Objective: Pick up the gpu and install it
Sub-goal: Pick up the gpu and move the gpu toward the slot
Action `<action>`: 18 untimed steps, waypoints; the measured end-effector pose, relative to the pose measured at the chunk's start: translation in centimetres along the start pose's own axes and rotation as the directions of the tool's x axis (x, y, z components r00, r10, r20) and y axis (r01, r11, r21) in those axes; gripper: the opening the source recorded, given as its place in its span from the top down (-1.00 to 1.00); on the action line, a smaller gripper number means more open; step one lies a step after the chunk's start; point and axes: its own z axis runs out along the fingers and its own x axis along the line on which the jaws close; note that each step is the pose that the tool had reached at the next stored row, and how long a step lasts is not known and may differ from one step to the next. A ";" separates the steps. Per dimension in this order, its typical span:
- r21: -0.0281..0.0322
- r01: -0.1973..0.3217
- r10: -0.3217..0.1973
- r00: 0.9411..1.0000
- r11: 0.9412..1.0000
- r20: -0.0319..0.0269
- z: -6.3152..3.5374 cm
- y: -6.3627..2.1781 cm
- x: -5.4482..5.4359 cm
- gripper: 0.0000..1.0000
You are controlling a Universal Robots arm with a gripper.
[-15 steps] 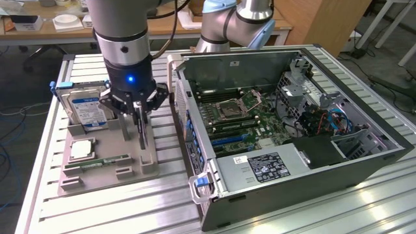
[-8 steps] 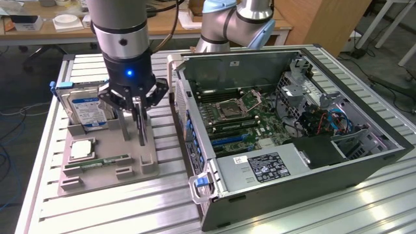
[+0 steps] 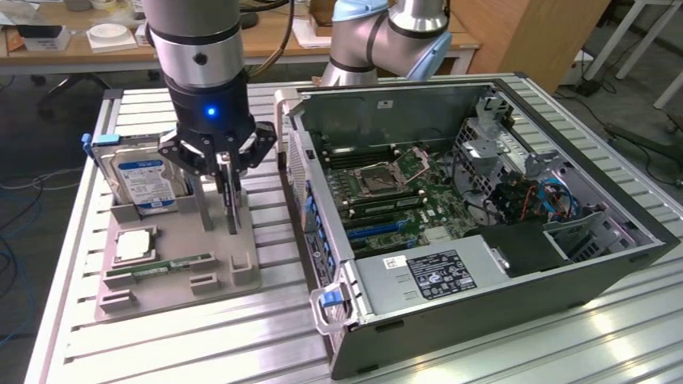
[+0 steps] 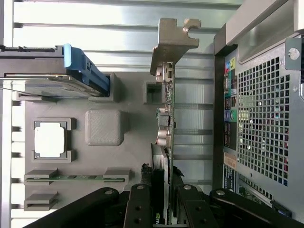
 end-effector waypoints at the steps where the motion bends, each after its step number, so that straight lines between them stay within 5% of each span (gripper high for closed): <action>1: 0.000 0.000 0.000 1.000 1.000 0.000 0.00 0.00 0.0 0.47; 18: 0.000 0.000 0.000 1.000 1.000 0.000 -0.59 0.04 0.0 0.47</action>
